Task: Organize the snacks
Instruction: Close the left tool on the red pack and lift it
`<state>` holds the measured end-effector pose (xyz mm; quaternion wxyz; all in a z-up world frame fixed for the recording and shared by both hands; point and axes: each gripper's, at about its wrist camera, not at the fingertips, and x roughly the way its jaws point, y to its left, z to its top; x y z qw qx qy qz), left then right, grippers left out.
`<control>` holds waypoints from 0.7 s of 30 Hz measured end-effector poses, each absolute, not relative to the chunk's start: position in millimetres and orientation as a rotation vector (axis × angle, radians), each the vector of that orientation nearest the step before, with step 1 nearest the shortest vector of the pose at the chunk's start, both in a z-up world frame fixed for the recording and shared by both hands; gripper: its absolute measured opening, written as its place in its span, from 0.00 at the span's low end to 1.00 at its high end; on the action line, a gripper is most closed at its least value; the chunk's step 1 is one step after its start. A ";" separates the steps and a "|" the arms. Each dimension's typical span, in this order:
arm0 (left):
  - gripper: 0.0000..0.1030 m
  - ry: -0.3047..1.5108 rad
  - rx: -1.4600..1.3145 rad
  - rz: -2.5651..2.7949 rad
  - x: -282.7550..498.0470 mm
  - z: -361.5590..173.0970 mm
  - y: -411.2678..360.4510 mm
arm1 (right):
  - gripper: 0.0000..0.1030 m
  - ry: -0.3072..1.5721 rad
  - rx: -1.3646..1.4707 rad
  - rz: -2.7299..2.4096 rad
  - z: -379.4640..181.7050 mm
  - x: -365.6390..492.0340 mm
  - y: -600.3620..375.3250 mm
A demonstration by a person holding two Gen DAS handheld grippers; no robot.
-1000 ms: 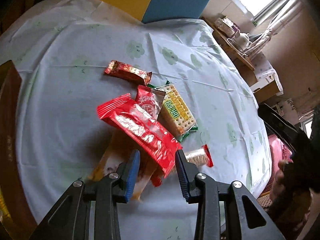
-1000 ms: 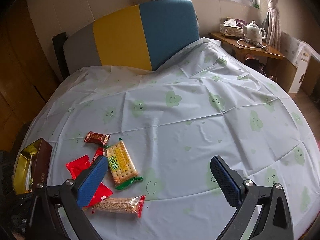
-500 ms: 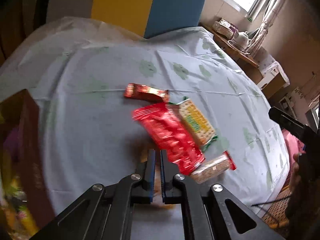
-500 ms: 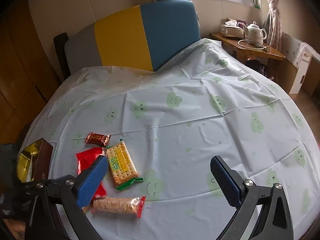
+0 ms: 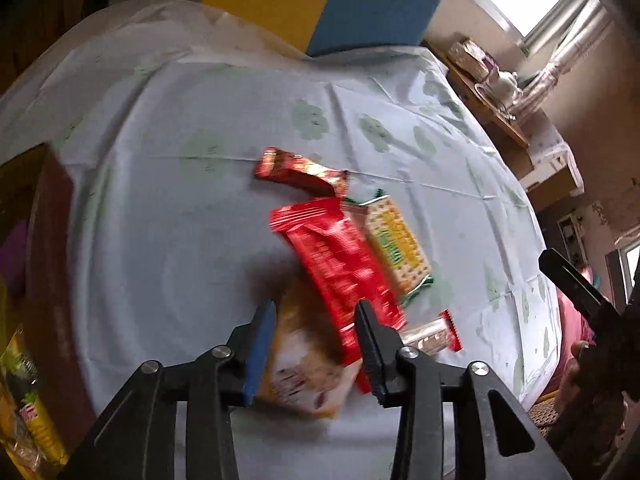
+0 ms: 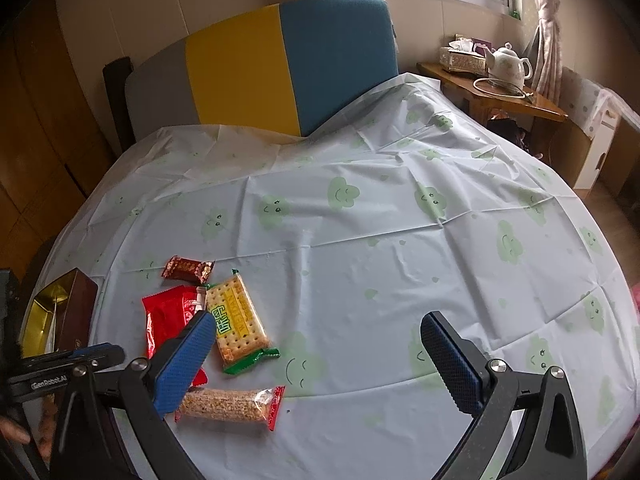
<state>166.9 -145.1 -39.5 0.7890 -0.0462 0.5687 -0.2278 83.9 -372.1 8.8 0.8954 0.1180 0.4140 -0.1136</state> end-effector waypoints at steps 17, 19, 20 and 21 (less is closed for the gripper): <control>0.48 1.272 0.011 -0.418 198.4 -69.9 -207.2 | 1.00 0.845 0.276 -0.191 13.3 83.0 -371.1; 0.46 1.234 0.023 -0.432 194.7 -65.7 -198.4 | 1.00 0.848 0.273 -0.191 12.4 83.7 -371.2; 0.46 1.216 0.016 -0.441 192.8 -61.0 -192.9 | 1.00 0.850 0.270 -0.193 12.1 83.9 -370.8; 0.46 1.198 0.008 -0.450 190.4 -55.7 -186.8 | 1.00 0.853 0.266 -0.196 11.4 84.2 -370.5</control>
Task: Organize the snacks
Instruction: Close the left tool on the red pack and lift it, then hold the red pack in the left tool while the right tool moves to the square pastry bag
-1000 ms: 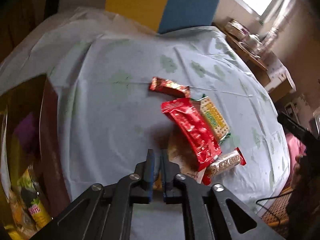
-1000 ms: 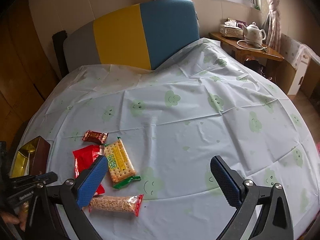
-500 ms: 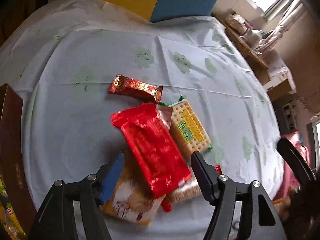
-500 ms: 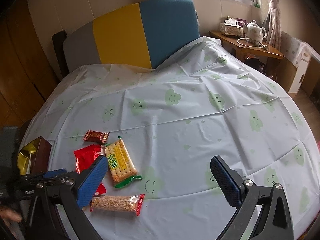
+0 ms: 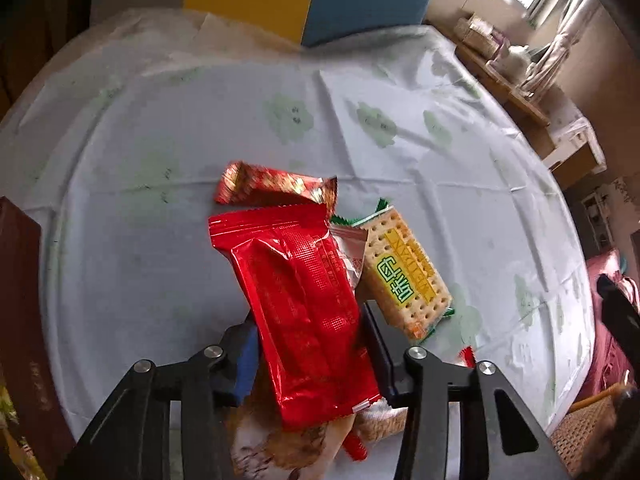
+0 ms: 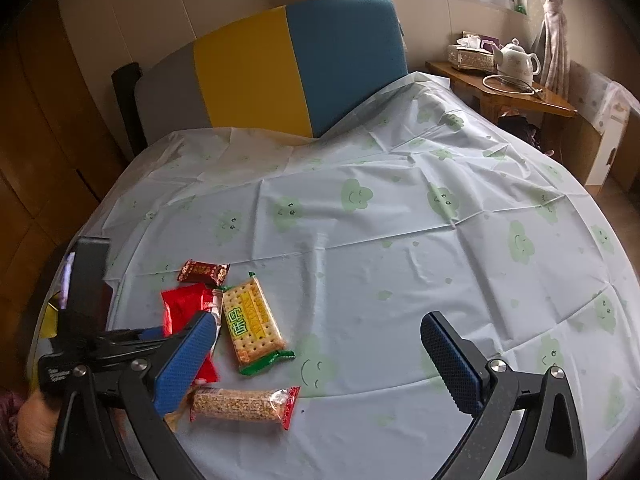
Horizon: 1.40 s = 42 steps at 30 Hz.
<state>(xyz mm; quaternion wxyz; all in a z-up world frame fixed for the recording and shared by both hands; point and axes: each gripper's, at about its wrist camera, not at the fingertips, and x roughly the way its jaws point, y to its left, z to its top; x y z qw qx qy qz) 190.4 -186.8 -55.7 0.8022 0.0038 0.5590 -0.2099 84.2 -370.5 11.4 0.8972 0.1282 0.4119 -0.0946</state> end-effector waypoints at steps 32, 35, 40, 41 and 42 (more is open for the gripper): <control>0.49 1.010 0.284 -0.501 26.6 -79.4 -104.7 | 1.00 1.006 0.122 -0.244 -21.3 93.8 -352.4; 0.49 1.007 0.259 -0.504 27.2 -79.1 -101.3 | 1.00 1.013 0.118 -0.236 -22.1 93.9 -350.7; 0.49 0.992 0.257 -0.494 27.1 -79.8 -102.7 | 1.00 1.018 0.102 -0.196 -23.1 94.4 -342.4; 0.49 0.988 0.256 -0.493 26.3 -79.8 -102.2 | 1.00 1.018 0.106 -0.176 -22.9 94.3 -340.3; 0.49 0.986 0.255 -0.493 25.7 -79.5 -101.9 | 1.00 1.015 0.111 -0.153 -22.4 94.3 -337.8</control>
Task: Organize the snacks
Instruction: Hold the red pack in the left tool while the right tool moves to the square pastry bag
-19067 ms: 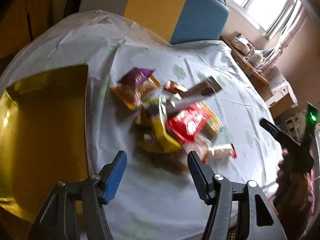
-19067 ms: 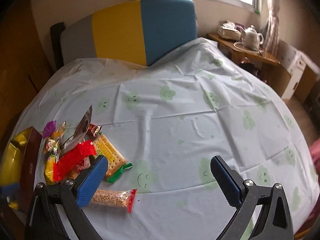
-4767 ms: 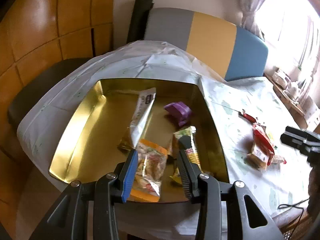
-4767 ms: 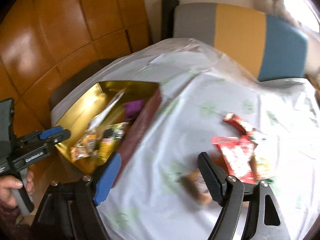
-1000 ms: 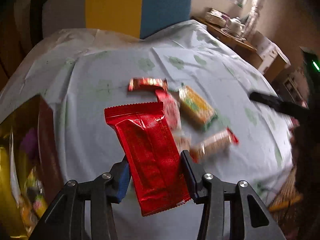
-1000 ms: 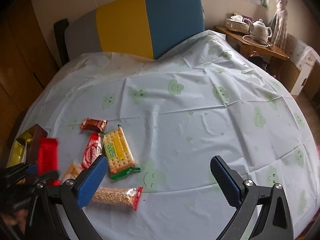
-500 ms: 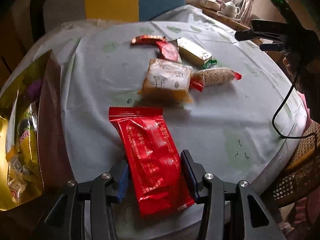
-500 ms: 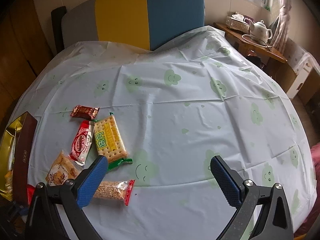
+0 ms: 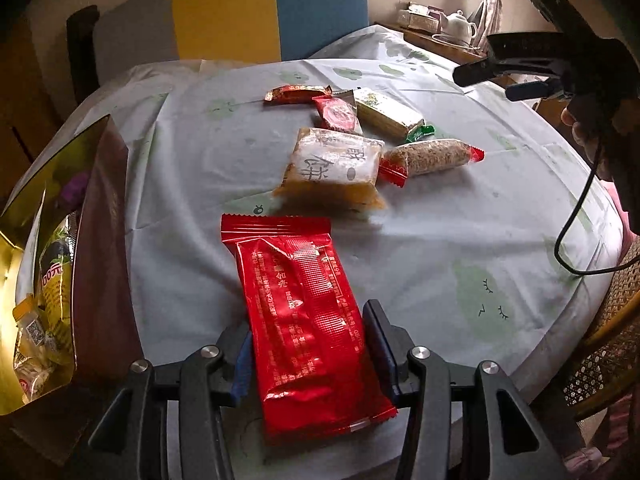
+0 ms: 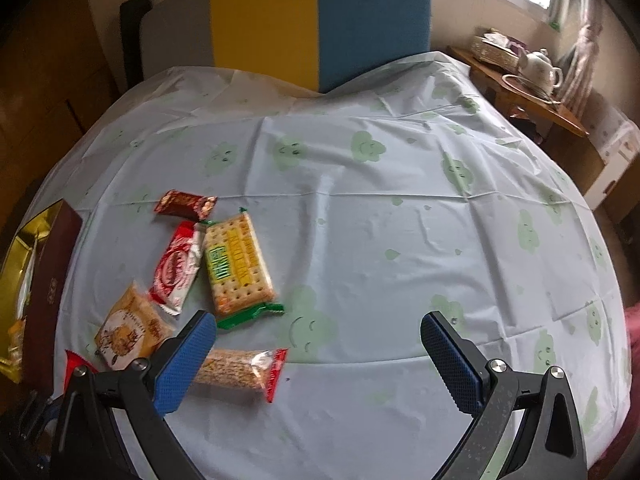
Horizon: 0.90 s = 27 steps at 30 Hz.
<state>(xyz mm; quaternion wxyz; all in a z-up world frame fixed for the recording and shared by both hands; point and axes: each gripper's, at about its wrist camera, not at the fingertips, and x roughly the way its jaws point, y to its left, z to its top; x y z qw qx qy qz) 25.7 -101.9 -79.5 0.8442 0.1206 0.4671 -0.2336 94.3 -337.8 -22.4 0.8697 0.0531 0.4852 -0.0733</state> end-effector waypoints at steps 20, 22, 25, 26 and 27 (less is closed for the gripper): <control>0.49 0.969 0.228 -0.508 24.1 -78.8 -97.4 | 0.80 1.160 0.082 0.491 -46.4 85.7 -233.6; 0.49 0.970 0.226 -0.509 24.4 -78.8 -97.0 | 0.88 1.191 0.135 0.495 -53.3 89.8 -233.4; 0.49 0.970 0.225 -0.511 24.5 -79.0 -96.6 | 0.88 1.251 0.179 0.459 -67.5 97.5 -231.7; 0.49 0.969 0.226 -0.512 24.5 -79.0 -96.6 | 0.88 1.259 0.198 0.446 -70.7 100.1 -232.8; 0.49 0.969 0.225 -0.512 24.6 -79.0 -96.5 | 0.88 1.262 0.217 0.446 -72.6 103.1 -233.4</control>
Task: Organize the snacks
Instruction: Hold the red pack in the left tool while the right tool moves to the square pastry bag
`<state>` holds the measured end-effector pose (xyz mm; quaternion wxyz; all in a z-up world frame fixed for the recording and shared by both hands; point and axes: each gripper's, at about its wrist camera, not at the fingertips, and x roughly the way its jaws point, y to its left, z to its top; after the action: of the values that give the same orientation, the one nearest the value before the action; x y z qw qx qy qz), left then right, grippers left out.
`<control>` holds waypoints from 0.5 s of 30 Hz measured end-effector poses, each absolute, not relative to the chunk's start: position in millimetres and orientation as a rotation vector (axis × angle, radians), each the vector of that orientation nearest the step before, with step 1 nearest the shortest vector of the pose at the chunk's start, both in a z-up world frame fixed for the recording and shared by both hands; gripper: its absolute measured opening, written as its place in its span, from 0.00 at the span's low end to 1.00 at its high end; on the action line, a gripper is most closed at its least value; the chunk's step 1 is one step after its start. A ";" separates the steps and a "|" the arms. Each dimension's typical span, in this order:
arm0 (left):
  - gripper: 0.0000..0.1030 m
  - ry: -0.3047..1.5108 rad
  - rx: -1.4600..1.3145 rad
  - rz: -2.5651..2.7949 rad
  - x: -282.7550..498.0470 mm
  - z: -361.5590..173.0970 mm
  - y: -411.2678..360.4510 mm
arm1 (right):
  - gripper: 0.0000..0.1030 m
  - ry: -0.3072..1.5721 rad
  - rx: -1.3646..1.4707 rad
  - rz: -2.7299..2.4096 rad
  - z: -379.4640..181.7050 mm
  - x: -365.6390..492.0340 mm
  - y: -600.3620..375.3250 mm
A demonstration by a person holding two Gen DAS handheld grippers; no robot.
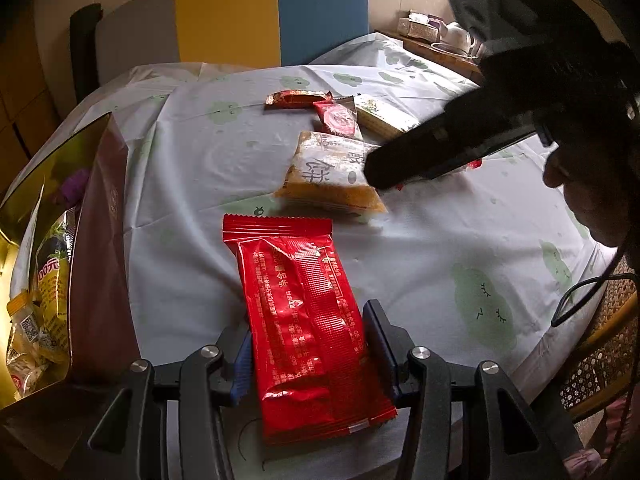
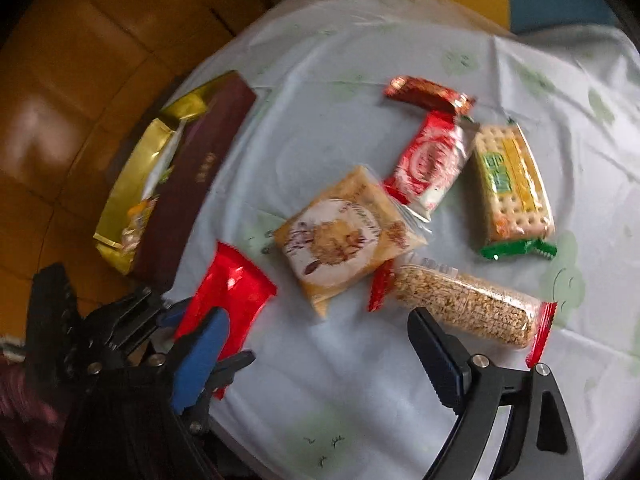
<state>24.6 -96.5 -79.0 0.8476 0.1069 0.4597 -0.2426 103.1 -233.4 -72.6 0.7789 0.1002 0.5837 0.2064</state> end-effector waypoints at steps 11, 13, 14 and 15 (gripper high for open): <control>0.49 0.969 0.219 -0.517 25.8 -78.4 -95.0 | 0.88 1.315 0.332 0.426 -90.7 124.2 -220.8; 0.49 0.969 0.219 -0.516 26.0 -78.3 -95.2 | 0.88 1.286 0.381 0.373 -88.1 132.9 -226.6; 0.49 0.969 0.219 -0.516 26.0 -78.3 -95.2 | 0.88 1.278 0.399 0.359 -87.2 137.5 -227.4; 0.49 0.969 0.220 -0.515 26.1 -78.2 -95.2 | 0.88 1.275 0.415 0.350 -87.1 142.1 -227.1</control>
<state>26.1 -95.2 -78.2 0.8474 0.1044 0.4596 -0.2444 142.1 -227.1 -87.1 0.7695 0.1915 0.5875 0.1612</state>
